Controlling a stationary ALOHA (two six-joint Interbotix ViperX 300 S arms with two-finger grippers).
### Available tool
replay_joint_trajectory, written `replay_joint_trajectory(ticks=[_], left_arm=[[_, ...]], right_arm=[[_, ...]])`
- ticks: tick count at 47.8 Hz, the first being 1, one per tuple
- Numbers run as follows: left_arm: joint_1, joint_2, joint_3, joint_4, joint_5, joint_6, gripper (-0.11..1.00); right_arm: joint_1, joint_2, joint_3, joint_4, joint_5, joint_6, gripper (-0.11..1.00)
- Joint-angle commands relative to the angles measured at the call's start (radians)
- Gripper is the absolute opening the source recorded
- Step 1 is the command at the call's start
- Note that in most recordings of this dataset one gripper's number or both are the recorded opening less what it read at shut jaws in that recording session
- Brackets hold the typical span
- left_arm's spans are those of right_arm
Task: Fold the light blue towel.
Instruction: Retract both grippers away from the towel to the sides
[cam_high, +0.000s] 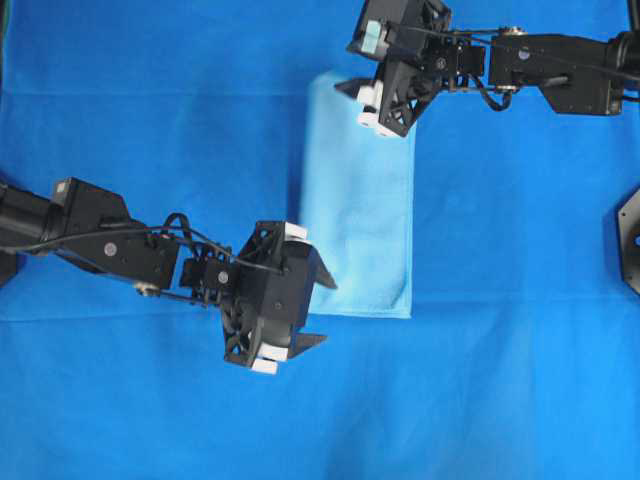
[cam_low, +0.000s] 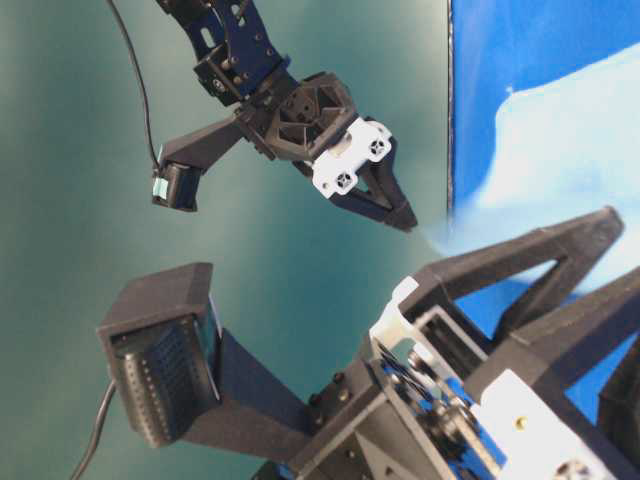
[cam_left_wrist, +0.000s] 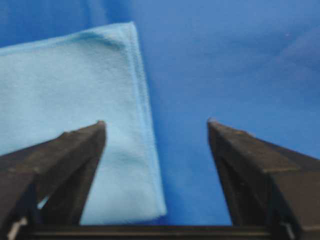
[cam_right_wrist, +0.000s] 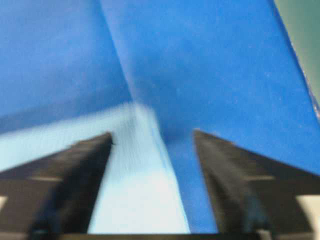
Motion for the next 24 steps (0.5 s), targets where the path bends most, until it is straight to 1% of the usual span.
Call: replay_joint_trajectory(ticks=[1, 4, 6, 11, 16, 20, 24], left_arm=[[0.008, -0.055, -0.02, -0.002, 0.005, 0.011, 0.79], [0.011, -0.078, -0.017, -0.002, 0.018, 0.023, 0.77], [0.012, -0.097, -0.015, -0.002, 0.031, 0.032, 0.77], [0.021, -0.158, -0.009, -0.002, 0.069, 0.061, 0.77], [0.044, -0.216, 0.014, -0.002, 0.075, 0.078, 0.76], [0.075, -0.264, 0.046, -0.002, 0.069, 0.077, 0.75], [0.109, -0.311, 0.087, -0.002, 0.046, 0.055, 0.75]], right_arm=[[0.002, -0.02, -0.018, -0.003, -0.006, -0.005, 0.67], [0.005, -0.032, -0.017, -0.003, -0.006, -0.005, 0.61], [0.008, -0.044, -0.014, -0.003, -0.005, -0.006, 0.59], [0.025, -0.087, 0.006, -0.003, -0.005, -0.008, 0.6], [0.049, -0.152, 0.044, -0.003, -0.003, -0.006, 0.6], [0.069, -0.222, 0.095, 0.002, -0.008, 0.011, 0.6], [0.084, -0.291, 0.152, 0.006, -0.011, 0.014, 0.6]])
